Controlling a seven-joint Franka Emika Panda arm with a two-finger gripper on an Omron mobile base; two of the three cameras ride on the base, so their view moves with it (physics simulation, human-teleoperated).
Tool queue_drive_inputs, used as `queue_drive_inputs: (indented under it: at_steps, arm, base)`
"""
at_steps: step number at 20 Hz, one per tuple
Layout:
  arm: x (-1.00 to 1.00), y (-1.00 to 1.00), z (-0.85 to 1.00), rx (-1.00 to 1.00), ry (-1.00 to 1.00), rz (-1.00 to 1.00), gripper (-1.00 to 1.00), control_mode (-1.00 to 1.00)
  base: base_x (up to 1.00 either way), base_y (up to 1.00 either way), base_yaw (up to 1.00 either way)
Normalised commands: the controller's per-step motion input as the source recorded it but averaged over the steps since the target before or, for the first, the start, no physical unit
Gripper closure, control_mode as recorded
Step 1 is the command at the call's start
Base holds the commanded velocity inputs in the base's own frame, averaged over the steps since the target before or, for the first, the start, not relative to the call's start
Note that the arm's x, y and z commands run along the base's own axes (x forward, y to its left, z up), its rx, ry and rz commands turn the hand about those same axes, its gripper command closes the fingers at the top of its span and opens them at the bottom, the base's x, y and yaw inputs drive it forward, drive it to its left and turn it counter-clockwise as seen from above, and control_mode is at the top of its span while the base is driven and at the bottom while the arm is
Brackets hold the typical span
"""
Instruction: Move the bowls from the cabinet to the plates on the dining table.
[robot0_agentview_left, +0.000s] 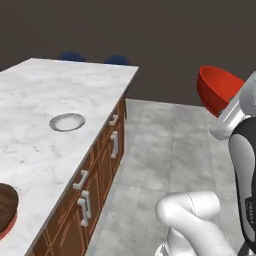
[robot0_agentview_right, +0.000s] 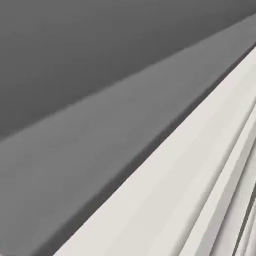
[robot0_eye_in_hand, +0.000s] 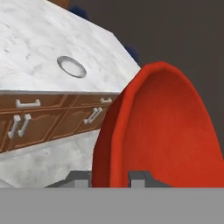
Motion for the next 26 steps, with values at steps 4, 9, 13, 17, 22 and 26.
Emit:
queue_drive_inputs:
  at_steps: [4, 9, 13, 17, 22, 26]
  arm:
    - [0.0, 0.0, 0.0, 0.0, 0.0, 0.0, 1.0, 1.0]
    - [0.0, 0.0, 0.0, 0.0, 0.0, 0.0, 1.0, 1.0]
    - [0.0, 0.0, 0.0, 0.0, 0.0, 0.0, 1.0, 1.0]
    - [0.0, 0.0, 0.0, 0.0, 0.0, 0.0, 1.0, 1.0]
    - [0.0, 0.0, 0.0, 0.0, 0.0, 0.0, 1.0, 1.0]
    - [0.0, 0.0, 0.0, 0.0, 0.0, 0.0, 1.0, 1.0]
  base:
    - [0.57, -0.29, 0.16]
    - [0.45, -0.14, 0.18]
    - [0.33, 0.0, 0.21]
    - [0.34, 0.0, 0.23]
    - [0.36, -0.05, 0.23]
    - [0.43, -0.19, 0.22]
